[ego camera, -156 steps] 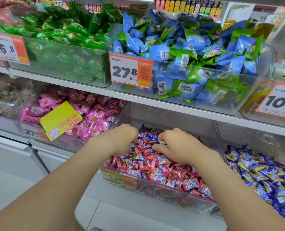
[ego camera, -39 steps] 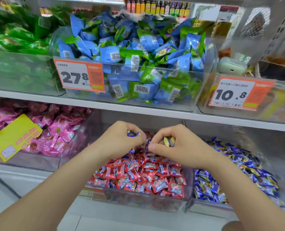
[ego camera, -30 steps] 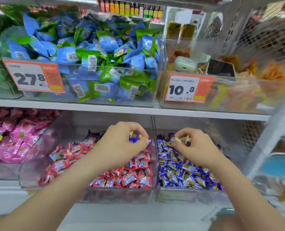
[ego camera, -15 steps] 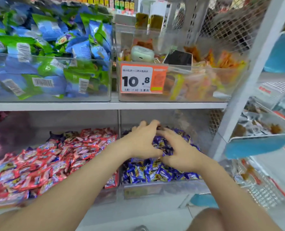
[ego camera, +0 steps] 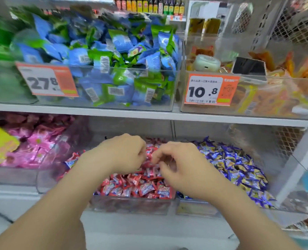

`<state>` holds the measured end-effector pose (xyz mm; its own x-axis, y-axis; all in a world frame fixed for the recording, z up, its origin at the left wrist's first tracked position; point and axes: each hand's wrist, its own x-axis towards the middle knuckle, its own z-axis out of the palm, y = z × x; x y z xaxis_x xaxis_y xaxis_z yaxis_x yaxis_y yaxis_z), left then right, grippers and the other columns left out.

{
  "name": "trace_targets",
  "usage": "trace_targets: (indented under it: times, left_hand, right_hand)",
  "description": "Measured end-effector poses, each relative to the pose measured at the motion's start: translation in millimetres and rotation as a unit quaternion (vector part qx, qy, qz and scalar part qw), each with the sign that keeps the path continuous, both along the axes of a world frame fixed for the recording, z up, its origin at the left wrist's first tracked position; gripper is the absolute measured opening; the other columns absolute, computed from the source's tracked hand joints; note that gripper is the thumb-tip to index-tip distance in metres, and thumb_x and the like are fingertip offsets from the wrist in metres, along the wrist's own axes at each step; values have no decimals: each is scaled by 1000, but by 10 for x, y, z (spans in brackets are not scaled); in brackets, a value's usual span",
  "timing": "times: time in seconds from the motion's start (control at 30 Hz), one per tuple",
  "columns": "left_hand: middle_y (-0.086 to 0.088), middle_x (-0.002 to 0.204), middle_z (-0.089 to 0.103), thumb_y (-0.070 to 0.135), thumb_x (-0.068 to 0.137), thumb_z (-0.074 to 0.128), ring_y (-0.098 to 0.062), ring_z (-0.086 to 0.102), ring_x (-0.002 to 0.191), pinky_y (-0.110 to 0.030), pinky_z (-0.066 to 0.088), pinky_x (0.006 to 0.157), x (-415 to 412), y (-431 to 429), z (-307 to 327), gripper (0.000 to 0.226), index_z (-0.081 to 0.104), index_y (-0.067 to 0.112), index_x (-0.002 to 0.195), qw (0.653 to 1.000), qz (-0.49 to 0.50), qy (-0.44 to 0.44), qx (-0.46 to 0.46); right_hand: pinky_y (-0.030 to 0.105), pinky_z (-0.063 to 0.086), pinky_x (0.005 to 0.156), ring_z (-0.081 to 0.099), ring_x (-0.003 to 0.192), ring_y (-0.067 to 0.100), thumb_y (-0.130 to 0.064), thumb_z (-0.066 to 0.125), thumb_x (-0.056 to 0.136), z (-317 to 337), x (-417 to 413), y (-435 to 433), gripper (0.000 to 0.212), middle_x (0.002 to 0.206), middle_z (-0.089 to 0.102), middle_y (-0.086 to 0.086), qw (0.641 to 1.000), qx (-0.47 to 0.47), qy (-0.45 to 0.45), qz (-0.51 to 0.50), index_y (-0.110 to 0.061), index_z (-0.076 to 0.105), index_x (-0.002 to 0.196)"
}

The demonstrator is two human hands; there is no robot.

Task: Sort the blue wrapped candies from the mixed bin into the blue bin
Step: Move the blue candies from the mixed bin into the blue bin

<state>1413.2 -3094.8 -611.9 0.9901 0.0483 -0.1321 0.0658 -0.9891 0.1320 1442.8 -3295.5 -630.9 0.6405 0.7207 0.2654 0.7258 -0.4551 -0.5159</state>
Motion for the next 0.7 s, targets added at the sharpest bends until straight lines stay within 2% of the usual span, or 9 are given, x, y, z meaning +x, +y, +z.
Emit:
trace_targets:
  times: [0.1, 0.17, 0.23, 0.3, 0.4, 0.47, 0.6, 0.67, 0.7]
  left_hand:
    - [-7, 107, 63, 20, 95, 52, -34, 61, 89, -41, 54, 81, -231, 439, -21, 8, 58, 24, 99, 991, 93, 16, 93]
    - [-11, 111, 63, 9, 90, 52, -36, 63, 95, -45, 56, 86, -362, 704, -34, 20, 59, 21, 105, 985, 129, 31, 106]
    - [-12, 111, 65, 5, 88, 53, -35, 65, 100, -47, 57, 89, -449, 909, -39, 25, 58, 18, 108, 984, 142, 43, 101]
    - [-12, 115, 65, 5, 88, 56, -33, 65, 105, -42, 56, 88, -511, 1036, -56, 30, 55, 17, 117, 982, 144, 78, 98]
    - [-3, 114, 63, 15, 81, 72, -26, 67, 100, -42, 59, 85, -557, 1169, -174, 51, 49, 22, 127, 978, 135, 152, 49]
    - [1, 113, 61, 23, 75, 80, -23, 66, 99, -44, 60, 87, -558, 1261, -267, 57, 49, 25, 123, 981, 107, 159, 37]
    - [12, 107, 46, 24, 73, 89, -14, 58, 95, -43, 56, 84, -575, 1356, -327, 49, 57, 31, 109, 994, 54, 77, -51]
    - [11, 109, 49, 21, 74, 89, -11, 59, 91, -38, 57, 79, -557, 1380, -388, 41, 64, 33, 103, 995, 28, 69, -68]
    - [10, 111, 53, 22, 75, 89, -10, 61, 89, -34, 56, 77, -548, 1382, -425, 40, 65, 34, 104, 994, 20, 78, -71]
  right_hand:
    - [37, 49, 94, 59, 98, 14, -24, 68, 92, -90, 1, 389, 20, 106, 67, -6, 990, -107, -56, 72, -28, 74, 111]
    - [43, 44, 104, 47, 118, 24, -44, 70, 93, -200, -15, 663, 42, 130, 53, 2, 976, -177, -101, 80, -31, 63, 132]
    - [48, 40, 111, 33, 134, 31, -57, 69, 92, -315, -58, 935, 64, 151, 31, 7, 966, -218, -118, 76, -32, 47, 146]
    - [53, 40, 112, 29, 140, 34, -60, 67, 92, -436, -94, 1192, 70, 157, 24, 8, 960, -224, -132, 103, -32, 39, 151]
    - [49, 46, 103, 42, 135, 29, -61, 63, 96, -532, -80, 1452, 65, 145, 41, 1, 950, -249, -96, 161, -37, 41, 152]
    - [47, 46, 101, 47, 132, 29, -61, 61, 97, -515, 1, 1515, 59, 139, 47, 0, 941, -289, -100, 143, -35, 47, 148]
    - [48, 39, 106, 50, 131, 30, -54, 66, 95, -338, 175, 1450, 52, 133, 57, 0, 939, -320, -91, 82, -41, 52, 143]
    - [46, 41, 106, 53, 125, 25, -39, 69, 91, -246, 207, 1373, 50, 122, 64, -4, 942, -321, -55, 80, -40, 58, 139]
    - [44, 42, 105, 56, 115, 22, -32, 69, 86, -200, 207, 1335, 49, 110, 65, -9, 944, -321, -40, 73, -39, 62, 134]
